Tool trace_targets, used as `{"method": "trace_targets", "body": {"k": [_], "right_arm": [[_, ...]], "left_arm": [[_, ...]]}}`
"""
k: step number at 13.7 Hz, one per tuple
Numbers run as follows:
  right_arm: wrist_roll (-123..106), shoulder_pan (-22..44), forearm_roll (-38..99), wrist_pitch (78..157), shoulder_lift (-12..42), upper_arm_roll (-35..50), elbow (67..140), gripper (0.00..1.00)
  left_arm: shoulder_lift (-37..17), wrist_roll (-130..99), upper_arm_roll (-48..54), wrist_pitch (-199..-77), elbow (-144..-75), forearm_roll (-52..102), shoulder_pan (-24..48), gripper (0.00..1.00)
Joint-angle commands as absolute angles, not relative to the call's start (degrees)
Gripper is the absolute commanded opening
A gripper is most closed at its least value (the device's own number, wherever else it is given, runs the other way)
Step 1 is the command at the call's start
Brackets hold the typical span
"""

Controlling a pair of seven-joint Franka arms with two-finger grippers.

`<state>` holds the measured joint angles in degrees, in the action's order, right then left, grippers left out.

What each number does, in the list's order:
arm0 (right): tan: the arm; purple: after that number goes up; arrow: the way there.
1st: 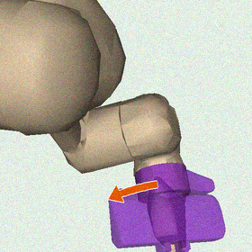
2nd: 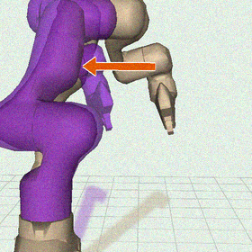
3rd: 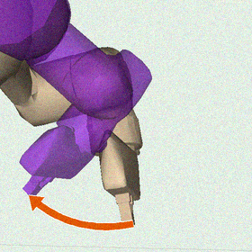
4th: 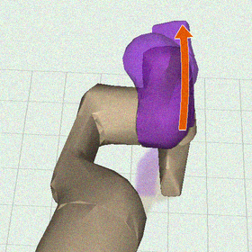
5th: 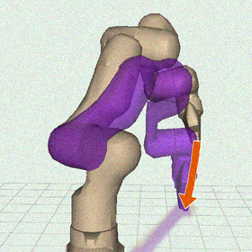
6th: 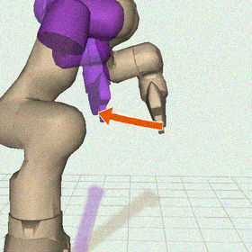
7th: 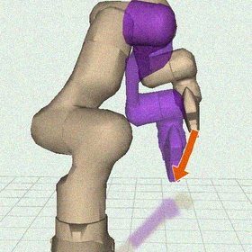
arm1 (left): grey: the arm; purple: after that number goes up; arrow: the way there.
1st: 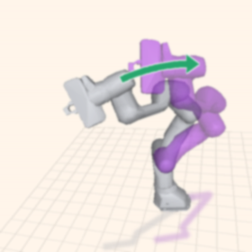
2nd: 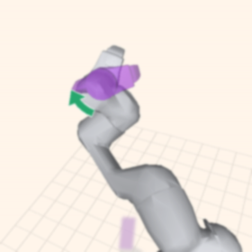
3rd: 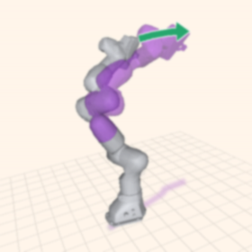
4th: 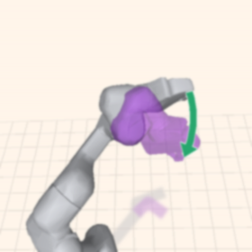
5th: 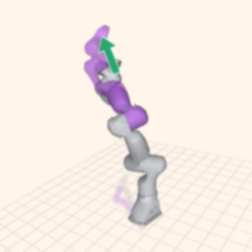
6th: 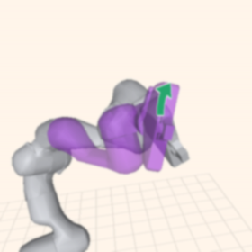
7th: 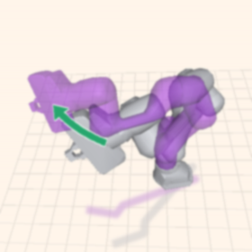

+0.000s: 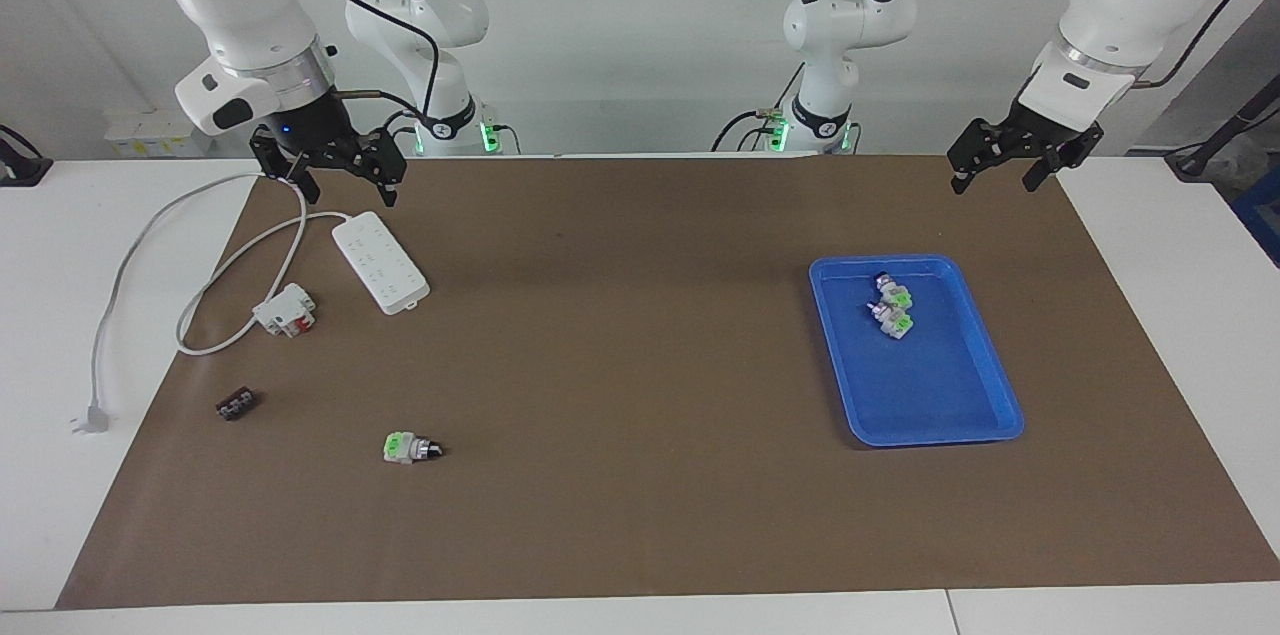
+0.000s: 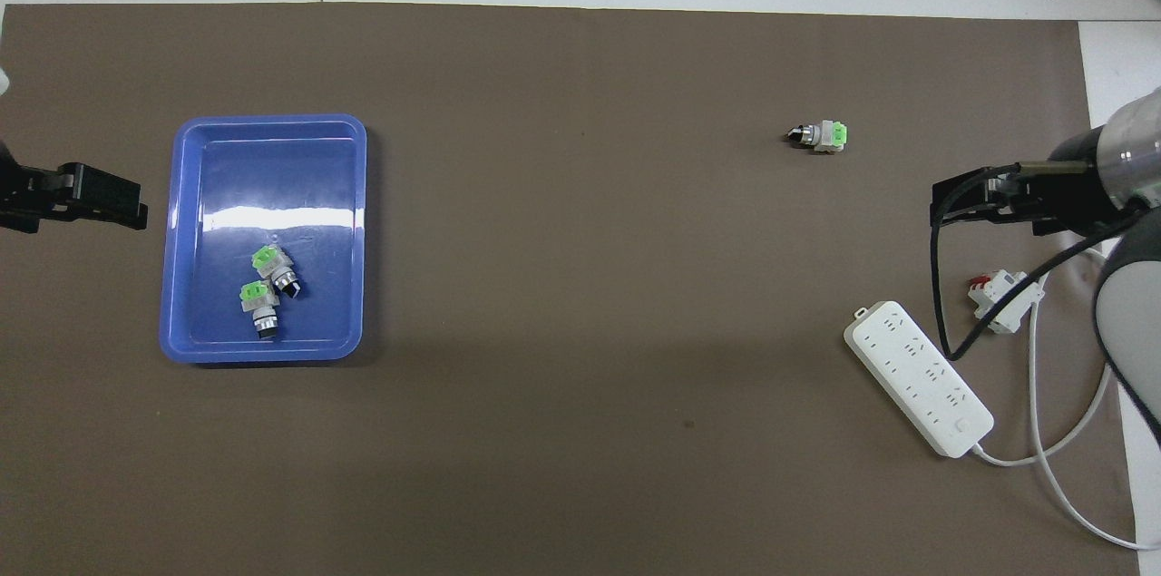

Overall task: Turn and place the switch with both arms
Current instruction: 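Move the right gripper toward the lone green switch part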

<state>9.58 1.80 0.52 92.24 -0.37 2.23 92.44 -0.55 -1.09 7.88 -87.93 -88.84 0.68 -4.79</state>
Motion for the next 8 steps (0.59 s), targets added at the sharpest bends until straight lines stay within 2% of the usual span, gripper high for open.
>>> {"method": "trace_targets", "body": {"k": [1,8], "right_arm": [[9.8,1.1,0.4,92.8,-1.6,2.5,93.9,1.00],[9.0,1.9,0.1,96.1,-1.3,2.6,94.7,1.00]], "left_arm": [[0.7,-0.7,8.1,-89.4,-90.5,-0.4,-4.0,1.00],[1.0,-0.7,8.3,-90.1,-91.7,-0.3,-2.7,1.00]]}}
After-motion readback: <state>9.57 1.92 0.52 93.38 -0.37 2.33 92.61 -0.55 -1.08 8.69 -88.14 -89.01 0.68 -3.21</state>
